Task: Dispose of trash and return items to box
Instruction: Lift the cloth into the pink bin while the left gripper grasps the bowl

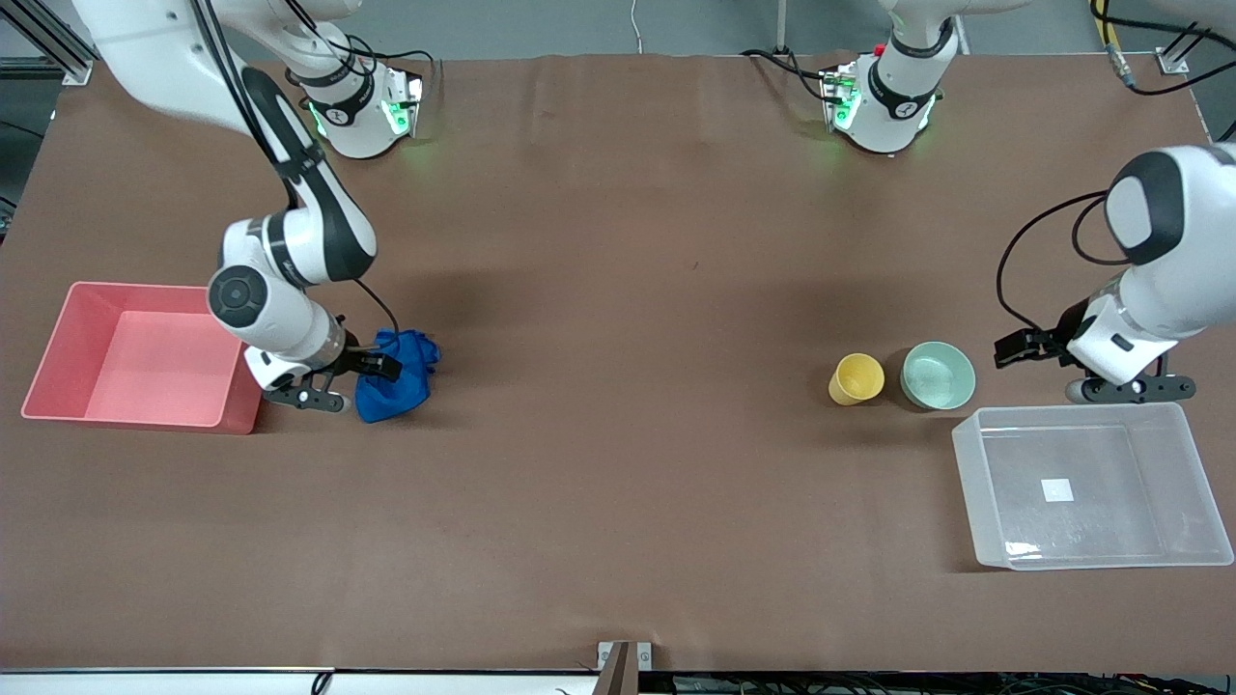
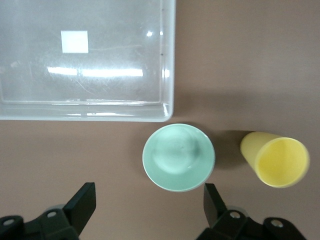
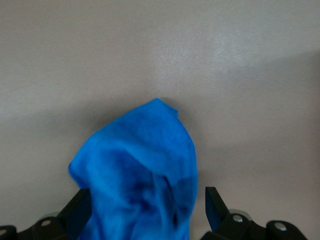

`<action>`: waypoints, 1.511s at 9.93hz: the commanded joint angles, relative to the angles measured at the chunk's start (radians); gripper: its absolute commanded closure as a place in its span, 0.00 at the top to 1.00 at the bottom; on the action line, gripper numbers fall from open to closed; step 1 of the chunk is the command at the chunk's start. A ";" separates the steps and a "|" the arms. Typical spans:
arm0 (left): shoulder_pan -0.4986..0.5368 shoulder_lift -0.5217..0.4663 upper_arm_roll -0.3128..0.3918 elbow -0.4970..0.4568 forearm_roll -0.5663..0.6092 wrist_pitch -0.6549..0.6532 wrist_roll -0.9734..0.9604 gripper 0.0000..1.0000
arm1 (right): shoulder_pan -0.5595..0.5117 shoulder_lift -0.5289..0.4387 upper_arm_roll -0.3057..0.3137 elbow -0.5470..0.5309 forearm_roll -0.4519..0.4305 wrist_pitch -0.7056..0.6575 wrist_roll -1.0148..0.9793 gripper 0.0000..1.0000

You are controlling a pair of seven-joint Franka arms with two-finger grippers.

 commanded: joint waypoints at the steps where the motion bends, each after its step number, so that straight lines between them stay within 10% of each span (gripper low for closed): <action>1: 0.012 0.069 -0.003 -0.098 0.020 0.144 0.009 0.96 | 0.004 0.030 0.000 -0.029 -0.002 0.056 0.010 1.00; 2: 0.012 0.092 -0.003 -0.105 0.020 0.169 0.009 0.96 | 0.006 0.039 0.000 -0.029 -0.002 0.062 0.012 1.00; 3: 0.014 0.117 -0.003 -0.106 0.020 0.179 0.009 0.96 | 0.006 0.047 0.000 -0.029 -0.002 0.062 0.010 0.78; 4: 0.018 0.144 -0.003 -0.109 0.020 0.201 0.009 0.95 | 0.006 0.047 0.000 -0.024 -0.002 0.047 0.010 0.24; 5: 0.020 0.176 -0.003 -0.111 0.020 0.233 0.009 0.94 | 0.003 0.047 0.000 -0.021 0.000 0.044 0.012 0.03; 9: 0.021 0.235 -0.003 -0.120 0.020 0.272 0.009 0.89 | 0.000 0.039 0.003 -0.004 0.000 0.026 0.027 0.01; 11: 0.024 0.244 -0.003 -0.126 0.020 0.288 0.009 0.81 | -0.006 -0.033 0.009 0.122 0.003 -0.293 0.032 0.01; 15: 0.024 0.270 -0.007 -0.125 0.020 0.314 0.007 0.28 | -0.087 -0.201 -0.035 0.342 -0.005 -0.756 -0.186 0.02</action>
